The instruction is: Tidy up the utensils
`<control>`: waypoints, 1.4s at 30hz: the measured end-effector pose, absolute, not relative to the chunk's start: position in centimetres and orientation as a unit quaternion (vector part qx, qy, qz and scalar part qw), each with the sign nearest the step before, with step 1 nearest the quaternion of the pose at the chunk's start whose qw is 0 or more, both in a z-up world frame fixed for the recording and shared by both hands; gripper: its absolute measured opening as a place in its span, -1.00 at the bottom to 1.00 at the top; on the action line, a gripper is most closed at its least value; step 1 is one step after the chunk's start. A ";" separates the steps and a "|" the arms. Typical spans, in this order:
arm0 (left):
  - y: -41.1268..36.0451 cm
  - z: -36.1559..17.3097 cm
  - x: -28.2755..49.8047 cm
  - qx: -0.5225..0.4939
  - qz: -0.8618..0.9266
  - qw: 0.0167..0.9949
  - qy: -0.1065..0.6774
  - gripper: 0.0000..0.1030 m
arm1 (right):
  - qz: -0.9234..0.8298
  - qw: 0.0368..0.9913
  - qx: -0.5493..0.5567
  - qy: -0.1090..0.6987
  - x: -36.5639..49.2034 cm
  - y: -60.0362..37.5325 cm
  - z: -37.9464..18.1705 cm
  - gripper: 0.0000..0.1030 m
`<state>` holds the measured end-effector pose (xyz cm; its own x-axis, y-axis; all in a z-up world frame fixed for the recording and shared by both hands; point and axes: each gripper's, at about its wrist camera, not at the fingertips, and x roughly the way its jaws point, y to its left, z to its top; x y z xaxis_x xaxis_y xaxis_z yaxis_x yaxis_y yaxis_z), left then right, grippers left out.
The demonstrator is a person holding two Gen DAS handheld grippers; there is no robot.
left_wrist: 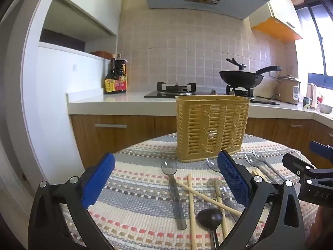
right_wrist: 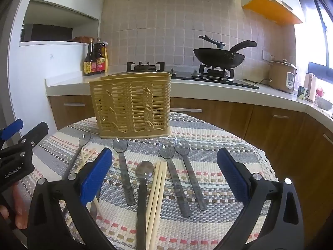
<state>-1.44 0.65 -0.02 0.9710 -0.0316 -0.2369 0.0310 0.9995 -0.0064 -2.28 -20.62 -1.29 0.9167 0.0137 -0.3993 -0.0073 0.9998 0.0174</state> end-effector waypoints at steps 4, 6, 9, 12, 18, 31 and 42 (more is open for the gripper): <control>0.6 0.1 -1.4 0.001 -0.016 0.992 0.122 0.85 | 0.008 0.979 0.011 0.204 -2.3 -20.9 -1.3 0.85; 0.6 0.2 -1.6 0.001 -0.016 0.992 0.122 0.85 | 0.006 0.979 0.008 0.203 -2.2 -20.9 -1.4 0.85; 0.7 0.1 -1.4 0.000 -0.016 0.992 0.125 0.85 | -0.001 0.980 0.001 0.199 -2.3 -20.6 -1.5 0.85; 0.8 0.2 -1.7 0.001 -0.016 0.992 0.126 0.85 | -0.003 0.980 -0.005 0.199 -2.3 -20.3 -1.6 0.85; 0.9 0.1 -1.4 0.001 -0.016 0.992 0.128 0.85 | -0.002 0.980 -0.013 0.198 -2.3 -19.9 -1.7 0.85; 1.0 -0.1 -1.4 0.004 -0.015 0.992 0.129 0.85 | -0.002 0.980 -0.007 0.200 -2.2 -20.1 -1.9 0.85; 0.6 -0.2 -1.2 0.005 -0.015 0.992 0.129 0.85 | 0.000 0.980 -0.006 0.200 -2.2 -20.1 -2.0 0.85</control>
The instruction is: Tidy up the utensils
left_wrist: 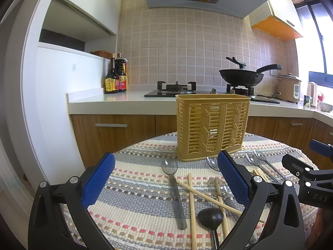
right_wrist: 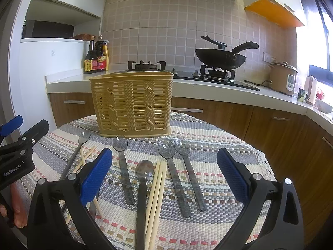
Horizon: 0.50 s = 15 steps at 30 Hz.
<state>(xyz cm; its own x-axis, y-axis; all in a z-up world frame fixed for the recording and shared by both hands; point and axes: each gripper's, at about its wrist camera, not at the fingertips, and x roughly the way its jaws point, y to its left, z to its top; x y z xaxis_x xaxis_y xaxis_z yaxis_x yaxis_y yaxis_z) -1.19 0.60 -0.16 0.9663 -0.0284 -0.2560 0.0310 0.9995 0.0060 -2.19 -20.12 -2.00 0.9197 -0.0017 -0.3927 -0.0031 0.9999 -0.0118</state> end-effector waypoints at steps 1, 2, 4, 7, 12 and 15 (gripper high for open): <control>0.6 -0.2 -1.2 0.005 -0.015 0.991 0.129 0.85 | 0.001 0.980 -0.006 0.200 -2.2 -20.1 -2.0 0.85; 0.6 -0.2 -1.2 0.005 -0.015 0.991 0.130 0.85 | 0.001 0.980 -0.007 0.201 -2.2 -20.1 -2.0 0.85; 0.6 -0.2 -1.2 0.005 -0.014 0.992 0.129 0.85 | 0.002 0.980 -0.008 0.200 -2.2 -20.1 -2.0 0.85; 0.5 -0.2 -1.3 0.005 -0.015 0.992 0.129 0.85 | 0.002 0.980 -0.008 0.200 -2.3 -20.0 -2.1 0.85; 0.5 -0.2 -1.5 0.005 -0.015 0.992 0.129 0.85 | 0.003 0.980 -0.006 0.199 -2.3 -20.0 -2.1 0.85; 0.5 -0.1 -1.2 0.005 -0.014 0.991 0.129 0.85 | 0.003 0.980 -0.007 0.199 -2.3 -20.0 -2.1 0.85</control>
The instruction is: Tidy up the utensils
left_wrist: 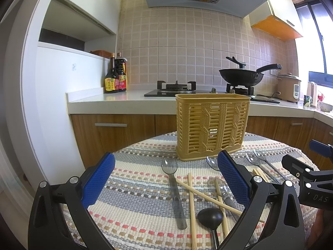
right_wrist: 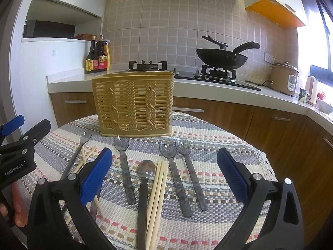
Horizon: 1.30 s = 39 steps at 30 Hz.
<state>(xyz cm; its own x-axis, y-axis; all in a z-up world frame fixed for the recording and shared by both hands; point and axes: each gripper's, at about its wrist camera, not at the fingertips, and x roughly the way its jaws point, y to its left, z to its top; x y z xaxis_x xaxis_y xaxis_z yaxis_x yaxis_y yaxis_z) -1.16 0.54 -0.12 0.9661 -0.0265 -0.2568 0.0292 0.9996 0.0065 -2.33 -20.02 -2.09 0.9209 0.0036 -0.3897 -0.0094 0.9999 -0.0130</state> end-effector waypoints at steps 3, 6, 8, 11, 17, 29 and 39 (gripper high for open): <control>0.5 -0.1 -1.2 0.005 -0.014 0.991 0.129 0.85 | 0.004 0.980 -0.009 0.199 -2.3 -20.0 -2.1 0.85; 0.5 -0.2 -1.3 0.006 -0.015 0.991 0.129 0.85 | 0.006 0.980 -0.009 0.199 -2.4 -20.0 -2.2 0.85; 0.5 -0.1 -1.2 0.005 -0.014 0.992 0.129 0.85 | 0.006 0.980 -0.010 0.199 -2.4 -19.9 -2.2 0.85; 0.5 -0.1 -1.2 0.005 -0.014 0.991 0.130 0.85 | 0.008 0.980 -0.012 0.200 -2.3 -19.8 -2.1 0.85; 0.5 -0.2 -1.2 0.005 -0.014 0.991 0.130 0.85 | 0.009 0.980 -0.016 0.200 -2.4 -19.6 -2.1 0.85; 2.3 -0.7 -0.3 -0.045 -0.041 0.983 0.174 0.85 | 0.001 0.975 0.030 0.222 -1.6 -22.0 -1.8 0.85; 5.5 -0.9 4.6 -0.077 -0.100 0.936 0.329 0.39 | 0.015 0.953 0.002 0.302 0.8 -22.9 -1.2 0.71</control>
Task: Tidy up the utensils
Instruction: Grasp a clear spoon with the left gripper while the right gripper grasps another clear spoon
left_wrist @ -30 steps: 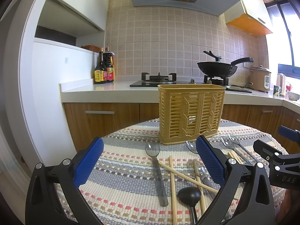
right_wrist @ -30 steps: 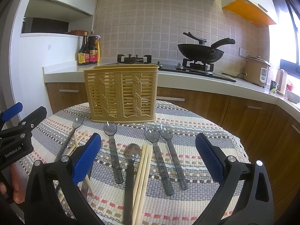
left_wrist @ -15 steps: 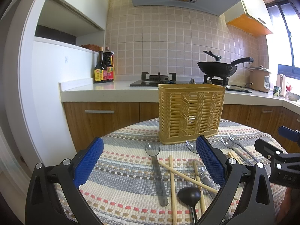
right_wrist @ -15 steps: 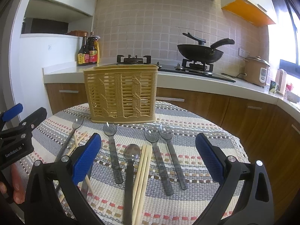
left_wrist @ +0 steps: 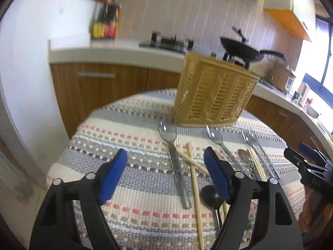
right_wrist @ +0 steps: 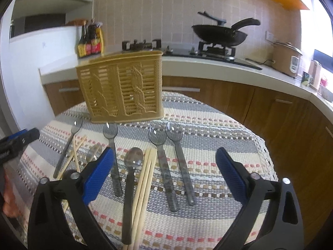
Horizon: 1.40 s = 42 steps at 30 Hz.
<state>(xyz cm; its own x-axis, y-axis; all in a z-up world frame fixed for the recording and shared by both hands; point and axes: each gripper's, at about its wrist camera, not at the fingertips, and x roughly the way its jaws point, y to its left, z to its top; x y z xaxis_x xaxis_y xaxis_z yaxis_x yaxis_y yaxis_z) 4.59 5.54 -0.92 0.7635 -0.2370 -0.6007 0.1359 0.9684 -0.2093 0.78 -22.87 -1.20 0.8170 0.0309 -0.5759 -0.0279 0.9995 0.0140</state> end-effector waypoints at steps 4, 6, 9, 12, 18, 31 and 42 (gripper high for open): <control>5.3 -1.7 8.0 -0.065 -0.148 0.898 0.410 0.22 | 0.034 0.941 -0.004 0.336 2.6 -24.2 -0.2 0.54; 4.7 -2.7 9.6 -0.055 -0.164 0.873 0.456 0.09 | 0.047 0.934 0.001 0.353 3.7 -25.0 0.0 0.44; 4.1 -3.7 11.0 -0.042 -0.164 0.861 0.480 0.01 | 0.057 0.921 0.003 0.385 5.7 -25.9 0.1 0.36; 3.7 -4.0 12.2 -0.050 -0.163 0.855 0.489 0.01 | 0.059 0.910 -0.004 0.410 7.6 -26.5 -0.1 0.29; 2.9 -3.7 15.3 -0.025 -0.143 0.851 0.505 0.11 | 0.099 0.871 0.025 0.481 12.1 -27.6 -1.2 0.25; 3.1 -5.1 20.1 -0.027 -0.127 0.832 0.539 0.14 | 0.114 0.813 -0.035 0.569 15.3 -25.8 -6.3 -0.04; -0.2 -5.5 21.4 0.036 -0.085 0.849 0.521 -0.26 | 0.105 0.818 -0.066 0.562 18.1 -23.2 -6.1 -0.42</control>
